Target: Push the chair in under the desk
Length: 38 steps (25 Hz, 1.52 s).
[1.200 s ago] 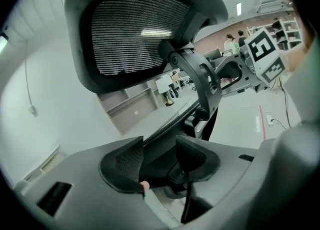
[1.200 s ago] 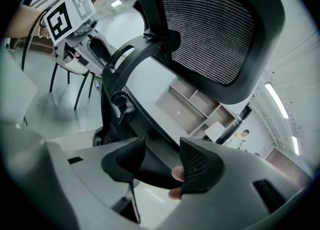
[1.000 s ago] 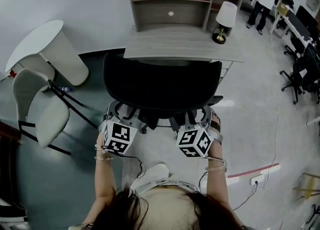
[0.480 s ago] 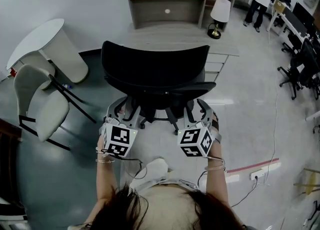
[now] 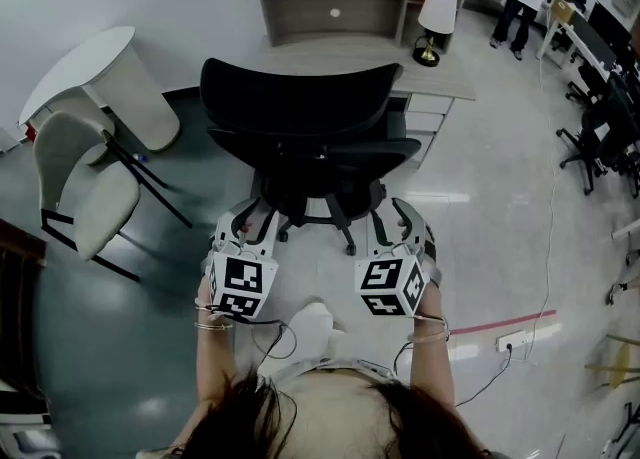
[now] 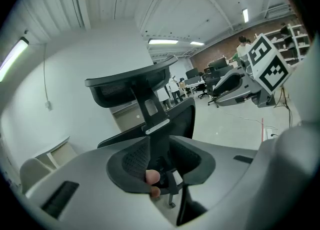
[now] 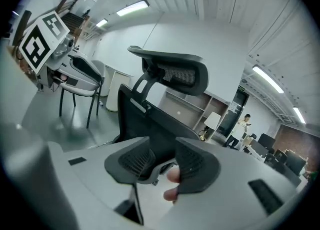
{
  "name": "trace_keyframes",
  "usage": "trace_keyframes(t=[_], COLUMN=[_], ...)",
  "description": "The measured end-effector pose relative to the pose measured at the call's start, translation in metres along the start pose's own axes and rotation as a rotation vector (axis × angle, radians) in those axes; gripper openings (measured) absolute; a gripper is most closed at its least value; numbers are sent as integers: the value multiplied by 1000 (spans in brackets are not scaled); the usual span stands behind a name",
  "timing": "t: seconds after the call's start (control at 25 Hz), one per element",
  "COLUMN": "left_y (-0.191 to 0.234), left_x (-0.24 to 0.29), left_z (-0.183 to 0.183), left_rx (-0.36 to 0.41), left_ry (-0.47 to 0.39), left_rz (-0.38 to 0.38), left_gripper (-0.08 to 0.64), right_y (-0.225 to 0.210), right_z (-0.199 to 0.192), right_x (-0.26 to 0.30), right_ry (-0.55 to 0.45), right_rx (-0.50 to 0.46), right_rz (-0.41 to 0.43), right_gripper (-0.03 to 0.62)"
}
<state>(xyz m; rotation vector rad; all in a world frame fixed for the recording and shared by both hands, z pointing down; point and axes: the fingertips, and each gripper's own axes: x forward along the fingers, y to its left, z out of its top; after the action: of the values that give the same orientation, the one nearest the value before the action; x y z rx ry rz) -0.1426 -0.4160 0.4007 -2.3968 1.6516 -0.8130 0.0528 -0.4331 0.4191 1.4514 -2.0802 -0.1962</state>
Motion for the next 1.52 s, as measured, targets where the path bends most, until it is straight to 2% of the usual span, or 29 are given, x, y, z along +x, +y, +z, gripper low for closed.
trace_keyframes(t=[0.4,0.72,0.92,1.52], left_y=[-27,-35,-45,-44], left_x=[-41,-65,-76,-135], left_z=[-4,-2,4,-7], left_rx=[-35,31,34,6], left_ry=[7,14,-4,-58], left_rz=[40,69,58,22], left_gripper=[78,43,37,21], right_y=[15,25,30,62], right_z=[-14,-24,-23,-6], right_x=[-33,-51,-60,-104], right_ry=[-3,1,-6,-13], right_rx=[10,44,74,60], right_rz=[31,10,11,-62], right_gripper=[138,94,86,29])
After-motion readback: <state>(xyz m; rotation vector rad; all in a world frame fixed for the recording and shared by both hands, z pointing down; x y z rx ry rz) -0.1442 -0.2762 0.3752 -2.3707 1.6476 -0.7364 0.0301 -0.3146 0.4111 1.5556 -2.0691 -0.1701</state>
